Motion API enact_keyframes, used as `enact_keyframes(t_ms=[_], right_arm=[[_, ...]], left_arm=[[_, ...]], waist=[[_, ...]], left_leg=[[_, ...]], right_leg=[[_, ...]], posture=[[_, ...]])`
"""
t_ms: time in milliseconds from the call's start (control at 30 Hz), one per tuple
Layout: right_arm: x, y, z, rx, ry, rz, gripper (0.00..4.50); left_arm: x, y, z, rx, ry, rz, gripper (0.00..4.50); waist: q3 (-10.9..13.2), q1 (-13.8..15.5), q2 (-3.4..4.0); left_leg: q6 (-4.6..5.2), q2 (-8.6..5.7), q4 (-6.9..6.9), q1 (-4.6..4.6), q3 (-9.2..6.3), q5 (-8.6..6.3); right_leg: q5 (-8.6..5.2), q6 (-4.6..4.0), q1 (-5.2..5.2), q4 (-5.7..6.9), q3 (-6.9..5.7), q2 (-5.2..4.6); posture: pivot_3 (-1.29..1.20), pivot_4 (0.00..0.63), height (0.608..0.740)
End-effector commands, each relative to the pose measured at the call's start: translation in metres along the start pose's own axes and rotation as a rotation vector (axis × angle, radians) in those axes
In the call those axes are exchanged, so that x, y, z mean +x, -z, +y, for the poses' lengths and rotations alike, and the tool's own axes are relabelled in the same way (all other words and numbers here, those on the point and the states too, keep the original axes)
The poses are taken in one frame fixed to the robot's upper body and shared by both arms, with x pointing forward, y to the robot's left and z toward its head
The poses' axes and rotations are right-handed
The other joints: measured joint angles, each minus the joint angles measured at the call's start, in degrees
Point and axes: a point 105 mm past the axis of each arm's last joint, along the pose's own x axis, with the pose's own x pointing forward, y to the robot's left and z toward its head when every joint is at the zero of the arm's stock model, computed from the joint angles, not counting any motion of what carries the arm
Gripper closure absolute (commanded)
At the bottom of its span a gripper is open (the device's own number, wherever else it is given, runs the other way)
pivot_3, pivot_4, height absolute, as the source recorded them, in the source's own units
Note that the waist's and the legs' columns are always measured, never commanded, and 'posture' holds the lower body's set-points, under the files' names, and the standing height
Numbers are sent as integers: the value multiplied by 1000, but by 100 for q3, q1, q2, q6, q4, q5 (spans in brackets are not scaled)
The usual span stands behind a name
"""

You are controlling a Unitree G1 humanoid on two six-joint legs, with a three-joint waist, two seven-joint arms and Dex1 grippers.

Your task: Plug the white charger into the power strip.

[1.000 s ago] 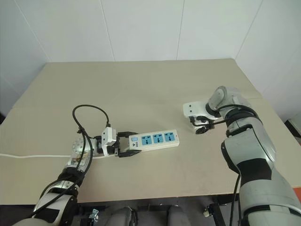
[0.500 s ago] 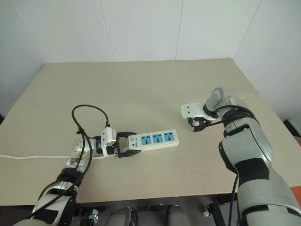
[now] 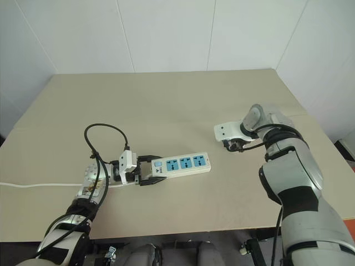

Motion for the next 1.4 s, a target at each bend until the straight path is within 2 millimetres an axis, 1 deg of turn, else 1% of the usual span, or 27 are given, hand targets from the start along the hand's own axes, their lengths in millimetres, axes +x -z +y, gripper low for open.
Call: enact_keyframes(t_ms=[33, 133, 167, 267, 300, 367, 433, 500, 567, 667, 767, 867, 1033, 1133, 1267, 1400], right_arm=[[-37, -25, -34, 79, 154, -197, 3387], [-57, -47, -47, 202, 236, -466, 3387], [-64, -57, -50, 231, 251, -586, 3387], [-82, -77, -50, 321, 253, -896, 3387], [-83, -82, -46, 354, 239, -984, 3387], [-77, -87, -36, 429, 191, -1092, 3387], [-67, -95, -22, 495, 126, -1182, 3387], [-61, -104, -9, 539, 73, -1276, 3387], [-58, -112, -1, 612, 35, -1385, 3387], [-49, -121, 12, 672, 6, -1491, 3387], [-44, -127, 21, 670, 39, -1565, 3387], [-41, -130, 24, 709, 23, -1592, 3387], [-37, -139, 32, 689, 16, -1626, 3387], [-32, -146, 40, 634, 20, -1638, 3387], [-21, -152, 56, 536, -37, -1606, 3387], [-15, -152, 59, 513, -52, -1591, 3387]], left_arm=[[4, 21, -20, -79, 92, 80, 1216], [3, 21, -19, -82, 98, 89, 1216], [3, 21, -19, -82, 100, 91, 1216], [2, 21, -19, -85, 110, 90, 1216], [2, 20, -19, -90, 121, 88, 1216], [1, 19, -20, -102, 162, 85, 1216], [0, 17, -21, -110, 207, 90, 1216], [-1, 17, -21, -105, 236, 102, 1216], [-1, 16, -21, -122, 258, 107, 1216], [-2, 17, -20, -123, 269, 120, 1216], [-2, 18, -18, -125, 266, 126, 1216], [-2, 19, -17, -123, 259, 138, 1216], [-1, 20, -17, -125, 246, 139, 1216], [-2, 22, -18, -128, 251, 148, 1216], [-2, 22, -19, -125, 252, 147, 1216], [-2, 21, -18, -123, 251, 146, 1216]], waist=[[0, -4, 1], [0, 0, 1], [0, 2, 1], [0, 10, 0], [-1, 20, -1], [-2, 35, -2], [-2, 60, -2], [-1, 68, -2], [-1, 69, -1], [-1, 68, -1], [-1, 81, -1], [-1, 87, -1], [-1, 87, -1], [-1, 88, -1], [-1, 86, -1], [-1, 87, -1]], left_leg=[[0, 0, 0, 1, -1, 0], [0, 1, 0, 2, -8, 0], [0, 2, 0, 2, -10, 0], [0, 4, -1, 2, -19, 0], [0, 3, -2, 2, -22, -1], [0, 5, -1, 2, -29, -1], [0, 3, -1, -1, -28, -1], [0, 3, -2, -3, -26, -1], [0, 3, -1, -6, -26, -1], [0, 3, 0, -6, -25, -1], [0, 4, 0, 0, -27, -1], [0, 3, 1, -1, -23, -1], [0, 4, 2, 3, -19, -1], [0, 4, 2, 4, -15, -1], [0, 3, 3, 4, -12, -1], [0, 4, 3, 6, -12, -1]], right_leg=[[0, 0, 0, 1, 1, 0], [0, 0, 2, 1, 2, 0], [0, 0, 4, 0, 1, 0], [0, 0, 8, -3, 0, 0], [0, 0, 8, -2, 0, 0], [0, 0, 12, -4, -5, 0], [1, 0, 9, -2, -5, -1], [1, 0, 2, -1, -2, -1], [0, 0, -2, 0, -3, 1], [1, 0, -4, 2, 0, 1], [0, 0, 3, 1, -4, 5], [0, 0, 3, 2, -4, 5], [0, 0, 4, 3, -3, 7], [0, 0, 6, 3, -4, 7], [0, 1, 8, 3, -4, 7], [0, 0, 8, 2, -3, 8]], posture=[[0, 150, 740], [0, 150, 740], [0, 150, 740], [0, 150, 740], [0, 150, 740], [0, 150, 740], [0, 150, 740], [0, 150, 740], [0, 150, 740], [0, 150, 740], [0, 150, 740], [0, 150, 740], [0, 150, 740], [0, 150, 740], [0, 150, 740], [0, 150, 740]])
